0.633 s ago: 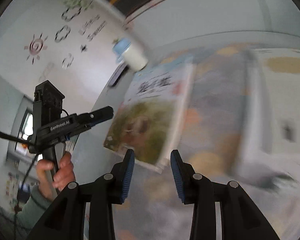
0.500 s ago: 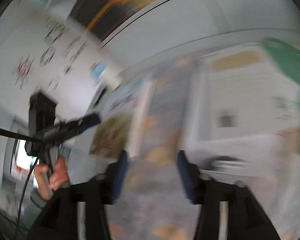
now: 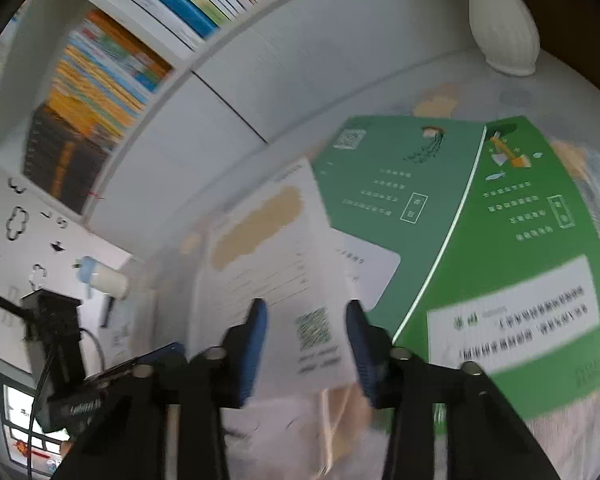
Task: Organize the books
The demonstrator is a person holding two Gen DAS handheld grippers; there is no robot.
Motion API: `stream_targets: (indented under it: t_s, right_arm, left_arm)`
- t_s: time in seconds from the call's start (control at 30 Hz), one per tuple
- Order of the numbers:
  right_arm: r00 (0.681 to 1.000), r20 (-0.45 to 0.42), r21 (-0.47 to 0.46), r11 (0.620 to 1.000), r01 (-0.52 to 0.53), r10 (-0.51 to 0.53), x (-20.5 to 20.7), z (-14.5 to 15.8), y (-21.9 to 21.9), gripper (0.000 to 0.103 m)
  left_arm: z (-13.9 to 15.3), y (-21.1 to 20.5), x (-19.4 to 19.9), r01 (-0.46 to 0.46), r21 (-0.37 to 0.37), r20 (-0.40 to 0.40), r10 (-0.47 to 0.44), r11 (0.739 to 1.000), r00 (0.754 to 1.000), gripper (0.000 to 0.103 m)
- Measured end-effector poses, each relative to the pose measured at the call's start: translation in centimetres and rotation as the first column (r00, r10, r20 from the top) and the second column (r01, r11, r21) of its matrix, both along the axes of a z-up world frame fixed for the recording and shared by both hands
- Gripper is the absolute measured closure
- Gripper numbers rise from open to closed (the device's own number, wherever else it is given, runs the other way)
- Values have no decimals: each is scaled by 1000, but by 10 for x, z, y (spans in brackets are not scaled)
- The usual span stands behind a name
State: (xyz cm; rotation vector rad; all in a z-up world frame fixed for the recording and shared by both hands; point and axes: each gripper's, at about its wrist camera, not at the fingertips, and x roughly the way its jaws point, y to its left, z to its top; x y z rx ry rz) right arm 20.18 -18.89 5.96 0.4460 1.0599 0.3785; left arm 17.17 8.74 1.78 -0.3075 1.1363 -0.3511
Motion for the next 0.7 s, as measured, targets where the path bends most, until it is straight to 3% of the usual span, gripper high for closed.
stream_targets:
  t_s: [0.13,0.4,0.6,0.7]
  right_arm:
    - [1000,-2,-76,997,7,-7,17,-18,5,76]
    - [999,-28,-29,999,-21,20,-5,-22,-6,76]
    - [998,-68,-49,999,11,-14,-82,-21,-30,74]
    - [990,-135,-32,999,34,-38,-128,-31,-45,74]
  left_arm:
    - [-2,-5,0,4,-17,11,-3,1000,1000,48]
    - [-3,-10,-26,-22,-59,4,23,998,1000,47]
    - [-11,-33,-96,63,-72,-23,-64,995,998,47]
    - [-18,-39,-134,83,-60,-35,-85,995,996,47]
